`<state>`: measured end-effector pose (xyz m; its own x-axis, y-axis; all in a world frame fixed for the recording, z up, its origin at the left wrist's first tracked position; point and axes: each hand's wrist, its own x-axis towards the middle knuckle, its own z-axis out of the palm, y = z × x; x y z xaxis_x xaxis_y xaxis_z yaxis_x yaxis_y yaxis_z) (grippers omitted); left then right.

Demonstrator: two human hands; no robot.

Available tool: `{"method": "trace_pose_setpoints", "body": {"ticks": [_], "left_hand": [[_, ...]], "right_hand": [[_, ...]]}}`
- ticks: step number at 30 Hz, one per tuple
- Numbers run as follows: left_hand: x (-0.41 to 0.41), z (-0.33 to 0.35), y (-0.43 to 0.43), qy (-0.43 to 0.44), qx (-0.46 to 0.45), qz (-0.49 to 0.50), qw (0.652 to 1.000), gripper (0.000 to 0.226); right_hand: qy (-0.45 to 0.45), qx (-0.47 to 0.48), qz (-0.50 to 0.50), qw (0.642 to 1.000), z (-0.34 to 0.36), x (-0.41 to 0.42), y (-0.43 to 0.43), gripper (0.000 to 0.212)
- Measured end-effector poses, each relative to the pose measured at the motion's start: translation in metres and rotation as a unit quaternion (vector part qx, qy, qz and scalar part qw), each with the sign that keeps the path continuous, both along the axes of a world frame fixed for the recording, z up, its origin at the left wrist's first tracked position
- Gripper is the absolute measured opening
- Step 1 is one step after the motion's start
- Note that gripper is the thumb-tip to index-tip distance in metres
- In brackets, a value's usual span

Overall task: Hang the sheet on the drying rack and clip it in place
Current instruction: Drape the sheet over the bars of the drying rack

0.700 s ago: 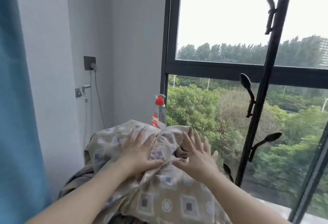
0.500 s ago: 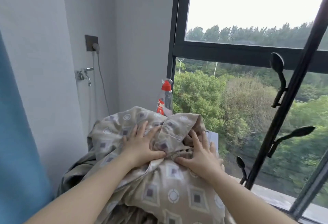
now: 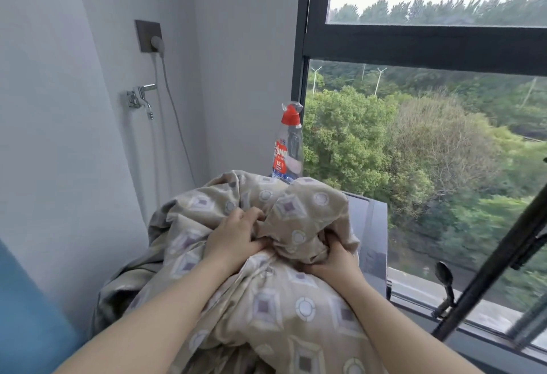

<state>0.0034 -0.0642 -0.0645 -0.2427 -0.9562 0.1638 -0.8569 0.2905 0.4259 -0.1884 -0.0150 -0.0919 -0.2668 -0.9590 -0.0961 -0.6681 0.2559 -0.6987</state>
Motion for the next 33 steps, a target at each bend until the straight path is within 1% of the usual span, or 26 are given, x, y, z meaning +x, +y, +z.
{"method": "trace_pose_setpoints", "body": {"ticks": [3,4,6,11,14,18,21,23,26,29,33], "left_hand": [[-0.001,0.001,-0.001,0.011,-0.006,-0.006,1.000,0.044],[-0.001,0.003,-0.001,0.015,-0.008,-0.008,1.000,0.043],[0.002,0.010,0.000,0.035,-0.020,-0.011,0.999,0.041],[0.013,0.046,0.008,0.117,-0.102,-0.002,0.988,0.039],[0.021,0.079,0.017,0.178,-0.183,-0.003,0.967,0.039],[0.029,0.125,0.038,0.239,-0.264,0.000,0.934,0.030],[0.031,0.160,0.063,0.269,-0.321,0.002,0.908,0.047],[0.030,0.182,0.080,0.281,-0.355,-0.001,0.892,0.052],[0.026,0.214,0.106,0.294,-0.389,-0.017,0.873,0.052],[0.022,0.239,0.128,0.299,-0.406,-0.036,0.863,0.055],[0.013,0.258,0.154,0.345,-0.398,-0.084,0.846,0.048]], "right_hand": [[0.008,-0.014,0.006,1.000,0.004,0.001,-0.002,0.067],[0.013,-0.023,0.008,1.000,0.007,0.002,-0.002,0.057],[0.019,-0.056,0.002,0.998,0.014,0.005,-0.001,0.046],[0.005,-0.190,-0.031,0.981,0.051,0.015,0.003,0.037],[-0.019,-0.284,-0.044,0.958,0.086,0.023,0.007,0.033],[-0.026,-0.386,-0.051,0.921,0.138,0.034,0.020,0.030],[-0.017,-0.454,-0.059,0.889,0.176,0.038,0.039,0.031],[-0.010,-0.498,-0.066,0.865,0.200,0.038,0.052,0.031],[0.003,-0.547,-0.069,0.834,0.232,0.036,0.078,0.030],[0.013,-0.584,-0.070,0.809,0.257,0.030,0.107,0.025],[0.021,-0.602,-0.050,0.797,0.279,0.019,0.149,0.026]]}}
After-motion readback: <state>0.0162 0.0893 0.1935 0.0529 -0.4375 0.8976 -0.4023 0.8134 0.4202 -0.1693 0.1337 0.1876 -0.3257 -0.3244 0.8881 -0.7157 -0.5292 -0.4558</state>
